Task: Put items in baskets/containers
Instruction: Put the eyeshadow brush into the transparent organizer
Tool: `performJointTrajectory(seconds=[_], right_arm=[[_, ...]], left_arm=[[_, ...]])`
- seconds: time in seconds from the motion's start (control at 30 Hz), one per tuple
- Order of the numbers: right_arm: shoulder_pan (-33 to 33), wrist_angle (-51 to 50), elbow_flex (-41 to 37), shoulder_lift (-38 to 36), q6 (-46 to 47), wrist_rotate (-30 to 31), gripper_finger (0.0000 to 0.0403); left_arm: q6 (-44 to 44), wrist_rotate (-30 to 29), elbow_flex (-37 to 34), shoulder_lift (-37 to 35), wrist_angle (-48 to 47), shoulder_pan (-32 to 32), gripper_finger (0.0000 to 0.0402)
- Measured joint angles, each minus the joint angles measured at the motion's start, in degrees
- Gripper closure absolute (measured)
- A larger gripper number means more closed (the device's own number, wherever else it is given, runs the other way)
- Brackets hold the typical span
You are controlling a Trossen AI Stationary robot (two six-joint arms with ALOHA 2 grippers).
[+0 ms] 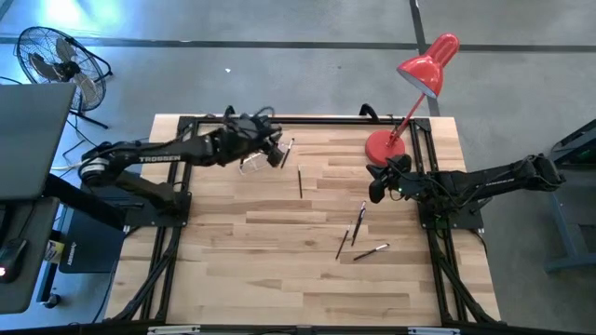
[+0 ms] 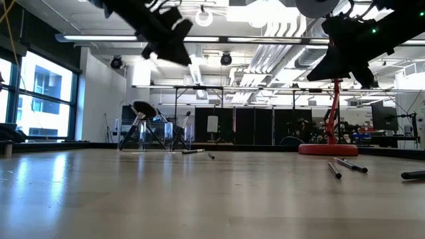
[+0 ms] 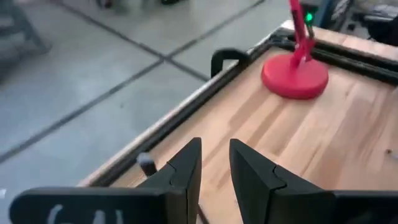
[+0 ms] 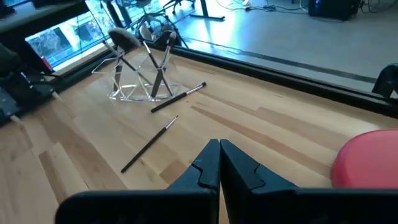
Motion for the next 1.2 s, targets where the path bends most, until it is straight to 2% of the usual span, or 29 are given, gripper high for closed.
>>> performJointTrajectory(seconds=[0.27,0.43,0.5,0.57,0.63,0.73,0.97,1.2], right_arm=[[0.0,-0.5,0.0,0.0,-0.5,-5.0,0.0402],[0.0,-2.9,0.0,0.0,-0.5,-7.6,0.0402],[0.0,-3.6,0.0,0.0,-0.5,-8.6,0.0402],[0.0,-4.0,0.0,0.0,-0.5,-9.8,0.0402],[0.0,-4.6,0.0,0.0,-0.5,-10.6,0.0402],[0.0,-5.0,0.0,0.0,-0.5,-12.5,0.0402],[0.0,-7.1,0.0,0.0,-0.5,-16.2,0.0402],[0.0,-8.1,0.0,0.0,-0.5,-17.8,0.0402]], left_arm=[[-16.0,-5.5,5.2,5.5,-5.9,-5.8,0.0321],[-29.6,-8.3,7.4,10.3,-14.1,-8.3,0.0321],[-35.7,-8.3,9.2,13.3,-16.7,-9.1,0.0322],[-41.8,-6.1,11.1,15.4,-23.1,-9.3,0.0328],[-45.3,-3.2,14.3,18.5,-25.2,-9.9,0.0339],[-46.0,0.2,18.1,22.7,-29.5,-10.5,0.036],[-44.9,6.1,27.4,29.4,-32.3,-10.6,0.0391],[-42.6,5.1,29.3,30.2,-34.6,-10.6,0.0392]])
